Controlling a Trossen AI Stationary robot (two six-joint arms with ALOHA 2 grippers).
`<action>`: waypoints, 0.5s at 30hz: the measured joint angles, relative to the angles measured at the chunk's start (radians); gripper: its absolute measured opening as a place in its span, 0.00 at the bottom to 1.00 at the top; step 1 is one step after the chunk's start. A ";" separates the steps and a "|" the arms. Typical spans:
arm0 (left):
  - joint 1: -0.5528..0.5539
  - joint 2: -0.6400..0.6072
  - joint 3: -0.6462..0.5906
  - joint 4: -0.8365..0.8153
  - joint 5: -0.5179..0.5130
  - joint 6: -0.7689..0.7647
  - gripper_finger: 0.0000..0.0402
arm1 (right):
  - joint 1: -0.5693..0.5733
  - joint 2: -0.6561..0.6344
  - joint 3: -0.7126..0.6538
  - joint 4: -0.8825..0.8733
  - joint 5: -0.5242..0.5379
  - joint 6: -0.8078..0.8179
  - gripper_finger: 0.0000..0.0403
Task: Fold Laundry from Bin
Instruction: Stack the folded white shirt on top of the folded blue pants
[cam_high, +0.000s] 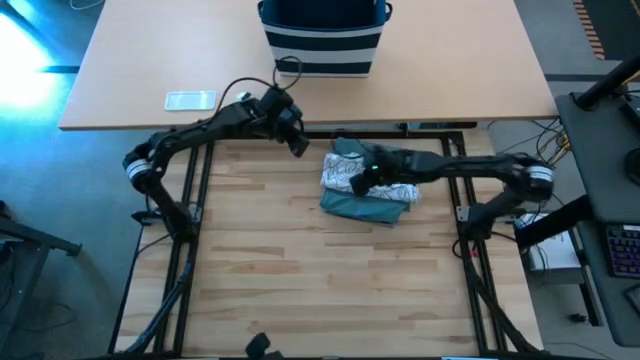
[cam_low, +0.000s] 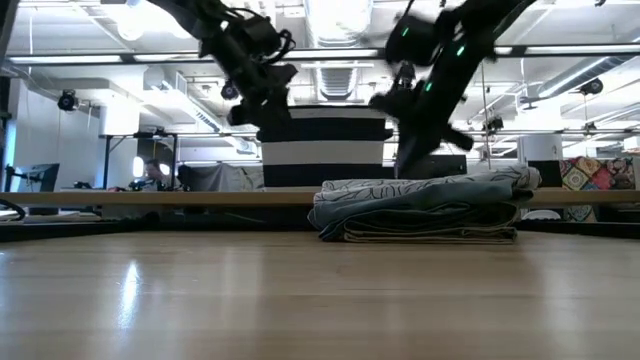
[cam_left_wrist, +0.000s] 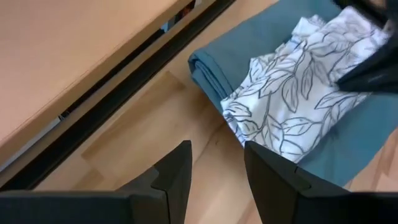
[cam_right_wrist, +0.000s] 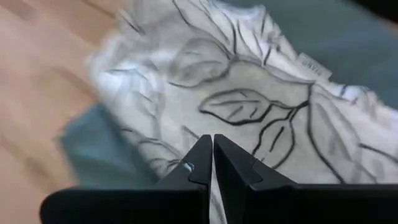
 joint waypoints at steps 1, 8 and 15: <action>0.000 -0.015 -0.013 0.007 0.000 -0.005 0.33 | -0.010 0.043 0.012 -0.003 -0.003 0.003 0.03; 0.000 -0.170 -0.157 0.024 0.000 -0.023 0.33 | -0.107 0.237 0.044 -0.016 -0.025 0.017 0.03; -0.002 -0.331 -0.329 0.079 0.000 -0.082 0.33 | -0.193 0.237 -0.002 -0.063 -0.038 -0.013 0.03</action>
